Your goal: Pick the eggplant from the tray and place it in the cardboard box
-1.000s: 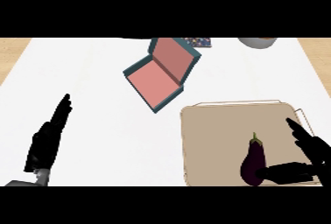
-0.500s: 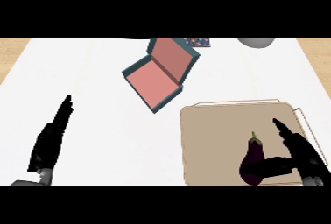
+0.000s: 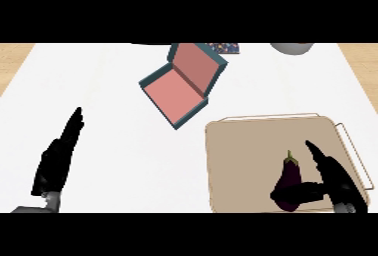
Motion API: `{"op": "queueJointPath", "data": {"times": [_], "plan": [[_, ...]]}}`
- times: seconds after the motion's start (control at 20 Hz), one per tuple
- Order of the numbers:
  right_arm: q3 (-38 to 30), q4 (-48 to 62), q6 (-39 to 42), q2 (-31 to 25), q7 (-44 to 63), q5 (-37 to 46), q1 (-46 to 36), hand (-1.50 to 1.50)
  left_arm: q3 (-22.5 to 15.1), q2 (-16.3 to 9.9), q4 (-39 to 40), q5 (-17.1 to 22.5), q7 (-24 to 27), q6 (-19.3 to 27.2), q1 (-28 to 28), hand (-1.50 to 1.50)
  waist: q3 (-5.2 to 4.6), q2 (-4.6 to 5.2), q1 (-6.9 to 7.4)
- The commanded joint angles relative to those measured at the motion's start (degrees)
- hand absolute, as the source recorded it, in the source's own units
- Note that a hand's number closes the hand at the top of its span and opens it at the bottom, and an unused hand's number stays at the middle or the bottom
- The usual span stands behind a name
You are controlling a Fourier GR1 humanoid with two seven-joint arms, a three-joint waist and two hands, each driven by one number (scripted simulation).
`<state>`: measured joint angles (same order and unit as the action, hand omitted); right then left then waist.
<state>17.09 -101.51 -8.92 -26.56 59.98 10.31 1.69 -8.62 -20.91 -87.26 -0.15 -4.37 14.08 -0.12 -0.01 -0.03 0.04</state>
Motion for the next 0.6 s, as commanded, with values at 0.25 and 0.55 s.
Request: {"op": "queueJointPath", "data": {"times": [0.25, 0.55], "plan": [[-0.18, -0.95, 1.87, 5.89, 6.38, 5.99, -0.58, -1.5, 3.12, 2.33, 0.93, -2.51, 2.37, -2.67, 1.13, 0.0, -0.01, 0.01, -0.02], [-4.13, 3.71, 4.49, 8.19, 1.84, 6.3, -1.75, -1.5, 5.68, 1.79, -5.88, -2.29, -1.08, -6.51, 5.1, 0.0, 0.01, -0.03, 0.13]]}}
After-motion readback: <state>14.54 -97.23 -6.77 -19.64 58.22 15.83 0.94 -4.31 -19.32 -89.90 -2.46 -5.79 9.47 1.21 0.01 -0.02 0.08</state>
